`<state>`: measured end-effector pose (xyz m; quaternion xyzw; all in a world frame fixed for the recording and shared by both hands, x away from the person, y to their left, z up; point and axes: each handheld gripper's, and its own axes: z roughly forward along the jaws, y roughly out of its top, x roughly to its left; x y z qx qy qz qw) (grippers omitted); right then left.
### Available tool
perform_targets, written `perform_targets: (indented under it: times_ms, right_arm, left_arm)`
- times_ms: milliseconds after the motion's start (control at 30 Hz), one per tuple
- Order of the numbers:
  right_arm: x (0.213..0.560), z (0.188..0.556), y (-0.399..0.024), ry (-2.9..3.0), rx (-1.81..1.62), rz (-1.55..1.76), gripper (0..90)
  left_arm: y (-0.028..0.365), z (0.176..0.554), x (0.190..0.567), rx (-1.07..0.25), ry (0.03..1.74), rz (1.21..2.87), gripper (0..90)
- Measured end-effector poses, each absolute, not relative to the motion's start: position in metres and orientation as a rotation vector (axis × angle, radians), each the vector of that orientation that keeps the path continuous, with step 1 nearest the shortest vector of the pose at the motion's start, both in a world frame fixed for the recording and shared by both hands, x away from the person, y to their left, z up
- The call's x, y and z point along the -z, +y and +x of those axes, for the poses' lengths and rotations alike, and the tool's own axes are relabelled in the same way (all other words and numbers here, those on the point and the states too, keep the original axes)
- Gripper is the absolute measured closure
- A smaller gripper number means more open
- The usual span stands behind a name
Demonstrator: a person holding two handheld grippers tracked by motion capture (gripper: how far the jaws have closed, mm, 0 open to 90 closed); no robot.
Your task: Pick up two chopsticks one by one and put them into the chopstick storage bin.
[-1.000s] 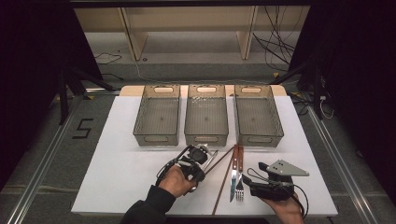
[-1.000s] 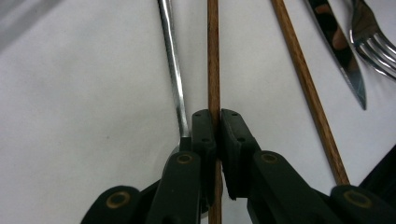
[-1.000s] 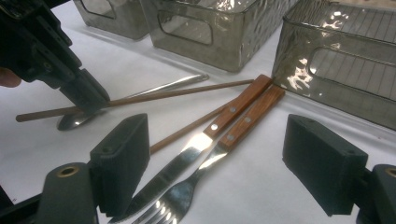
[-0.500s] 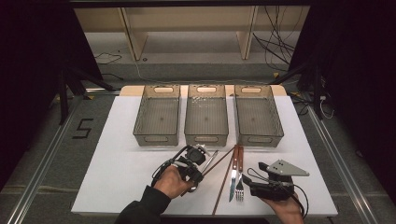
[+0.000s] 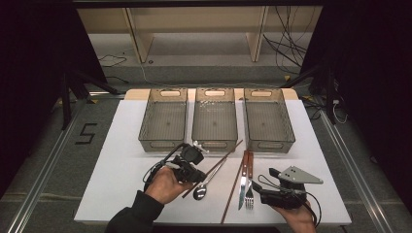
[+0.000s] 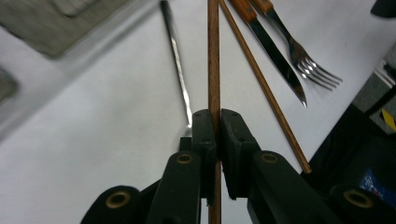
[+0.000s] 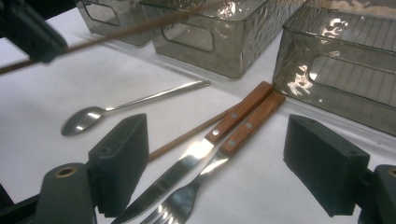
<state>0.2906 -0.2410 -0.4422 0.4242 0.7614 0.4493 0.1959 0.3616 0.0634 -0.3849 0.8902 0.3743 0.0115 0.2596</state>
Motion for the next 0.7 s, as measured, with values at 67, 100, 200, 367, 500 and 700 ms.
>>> perform_targets:
  times_ms: [67, 100, 200, 367, 500, 700]
  right_arm:
    - [0.442, 0.291, -0.241, 2.132, -1.259, 1.189, 22.8]
    - [0.442, 0.291, -0.241, 2.131, -1.260, 1.191, 22.9]
    - [0.442, 0.291, -0.240, 2.133, -1.259, 1.193, 22.8]
    - [0.442, 0.291, -0.240, 2.130, -1.264, 1.195, 22.7]
    - [0.442, 0.291, -0.241, 2.128, -1.271, 1.189, 22.6]
    - [0.442, 0.291, -0.241, 2.119, -1.289, 1.191, 22.0]
  left_arm:
    - [0.072, 0.365, 0.378, -0.063, 1.034, 2.390, 84.4]
    - [0.077, 0.368, 0.374, -0.071, 1.045, 2.381, 84.4]
    - [0.094, 0.380, 0.364, -0.108, 1.087, 2.340, 84.4]
    - [0.121, 0.402, 0.352, -0.170, 1.171, 2.272, 84.3]
    - [0.141, 0.423, 0.347, -0.213, 1.238, 2.231, 84.3]
    - [0.159, 0.451, 0.343, -0.261, 1.303, 2.196, 84.3]
